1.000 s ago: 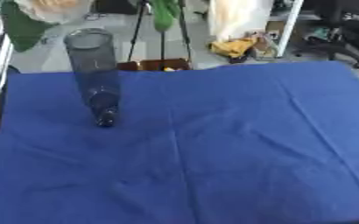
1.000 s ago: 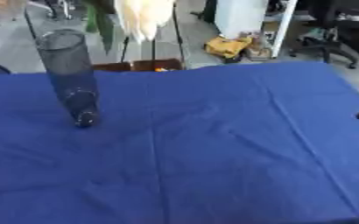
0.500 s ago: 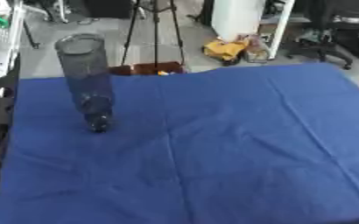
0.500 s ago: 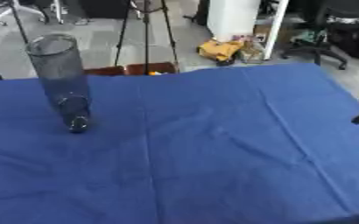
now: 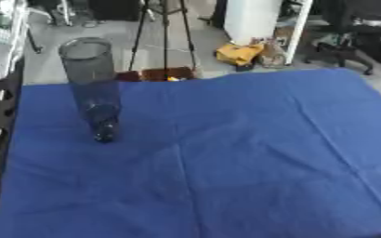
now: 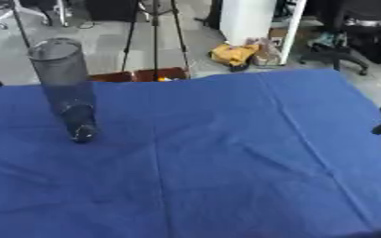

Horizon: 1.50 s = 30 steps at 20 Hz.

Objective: Arrange flowers into the vase.

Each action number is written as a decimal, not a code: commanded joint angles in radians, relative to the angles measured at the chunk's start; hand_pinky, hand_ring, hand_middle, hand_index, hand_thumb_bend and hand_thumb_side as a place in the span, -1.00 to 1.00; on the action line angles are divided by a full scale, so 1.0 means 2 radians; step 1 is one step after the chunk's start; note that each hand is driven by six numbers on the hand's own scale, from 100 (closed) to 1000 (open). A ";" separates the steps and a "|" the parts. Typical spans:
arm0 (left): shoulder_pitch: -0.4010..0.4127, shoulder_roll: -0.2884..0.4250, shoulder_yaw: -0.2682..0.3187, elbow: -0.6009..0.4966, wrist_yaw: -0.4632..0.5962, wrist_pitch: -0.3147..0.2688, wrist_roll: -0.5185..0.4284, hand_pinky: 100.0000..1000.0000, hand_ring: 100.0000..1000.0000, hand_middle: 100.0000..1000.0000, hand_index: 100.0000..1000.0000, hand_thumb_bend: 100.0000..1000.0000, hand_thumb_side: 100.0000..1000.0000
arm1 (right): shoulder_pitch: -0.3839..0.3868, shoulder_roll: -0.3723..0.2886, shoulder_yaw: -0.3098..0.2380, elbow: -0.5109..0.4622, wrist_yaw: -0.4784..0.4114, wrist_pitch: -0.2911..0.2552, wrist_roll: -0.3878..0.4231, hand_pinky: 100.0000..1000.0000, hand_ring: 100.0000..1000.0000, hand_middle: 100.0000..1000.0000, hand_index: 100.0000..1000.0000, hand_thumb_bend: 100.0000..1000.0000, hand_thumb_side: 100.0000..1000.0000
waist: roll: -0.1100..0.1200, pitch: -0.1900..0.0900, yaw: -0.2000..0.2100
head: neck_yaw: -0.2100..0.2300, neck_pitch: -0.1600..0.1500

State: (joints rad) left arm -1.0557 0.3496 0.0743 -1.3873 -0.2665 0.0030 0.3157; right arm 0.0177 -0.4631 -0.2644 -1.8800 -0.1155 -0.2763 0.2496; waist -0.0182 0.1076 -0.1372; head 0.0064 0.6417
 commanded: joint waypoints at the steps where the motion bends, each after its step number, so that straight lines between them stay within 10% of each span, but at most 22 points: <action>1: -0.007 0.004 -0.004 -0.018 0.031 -0.003 -0.003 -1.00 -1.00 -1.00 -1.00 0.83 -0.63 | -0.004 -0.016 -0.004 -0.004 -0.003 -0.001 0.000 0.62 0.90 0.08 0.79 -0.61 0.11 | -0.001 -0.007 0.000 | -0.002 -0.002; 30: 0.006 0.010 0.003 0.036 0.289 0.049 -0.049 -1.00 -1.00 -1.00 -1.00 0.80 -0.44 | -0.003 -0.013 -0.005 -0.002 -0.003 -0.002 0.002 0.62 0.90 0.08 0.80 -0.61 0.11 | -0.004 -0.007 0.002 | -0.005 0.002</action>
State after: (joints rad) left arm -1.0219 0.3388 0.0828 -1.3070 0.2875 0.1019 0.2130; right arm 0.0180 -0.4631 -0.2645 -1.8764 -0.1160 -0.2775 0.2512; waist -0.0183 0.1076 -0.1350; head -0.0020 0.6422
